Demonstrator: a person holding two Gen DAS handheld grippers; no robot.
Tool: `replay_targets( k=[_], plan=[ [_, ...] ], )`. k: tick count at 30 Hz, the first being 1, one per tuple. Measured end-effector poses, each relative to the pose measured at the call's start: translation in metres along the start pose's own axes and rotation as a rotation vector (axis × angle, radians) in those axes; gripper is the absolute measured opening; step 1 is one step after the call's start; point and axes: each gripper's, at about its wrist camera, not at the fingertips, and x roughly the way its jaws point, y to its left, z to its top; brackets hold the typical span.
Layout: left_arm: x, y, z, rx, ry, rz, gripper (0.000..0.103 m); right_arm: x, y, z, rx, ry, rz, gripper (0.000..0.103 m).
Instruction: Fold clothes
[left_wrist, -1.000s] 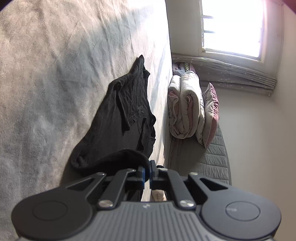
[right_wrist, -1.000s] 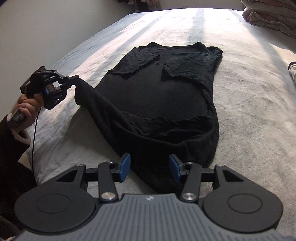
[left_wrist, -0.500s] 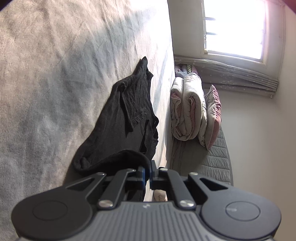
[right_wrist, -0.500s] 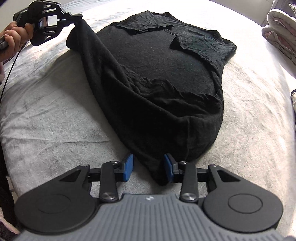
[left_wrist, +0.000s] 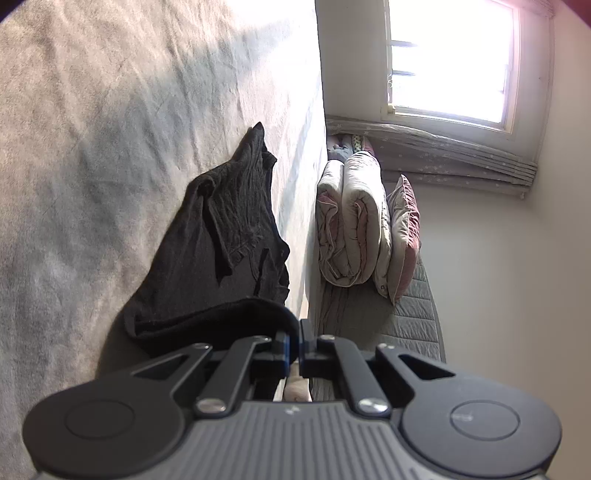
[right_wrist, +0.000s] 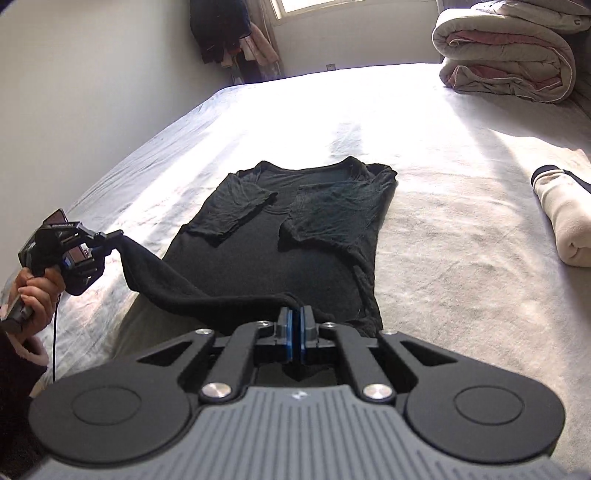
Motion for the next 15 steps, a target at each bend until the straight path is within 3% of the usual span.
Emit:
replay_targets(
  k=[8, 15],
  plan=[
    [0.024, 0.003, 0.021, -0.046, -0.039, 0.048, 0.004, 0.052, -0.028, 0.035, 0.08, 0.015, -0.037, 0.003],
    [0.048, 0.023, 0.044, -0.084, -0.056, 0.1, 0.004, 0.095, -0.061, 0.041, 0.176, 0.056, -0.054, 0.003]
  ],
)
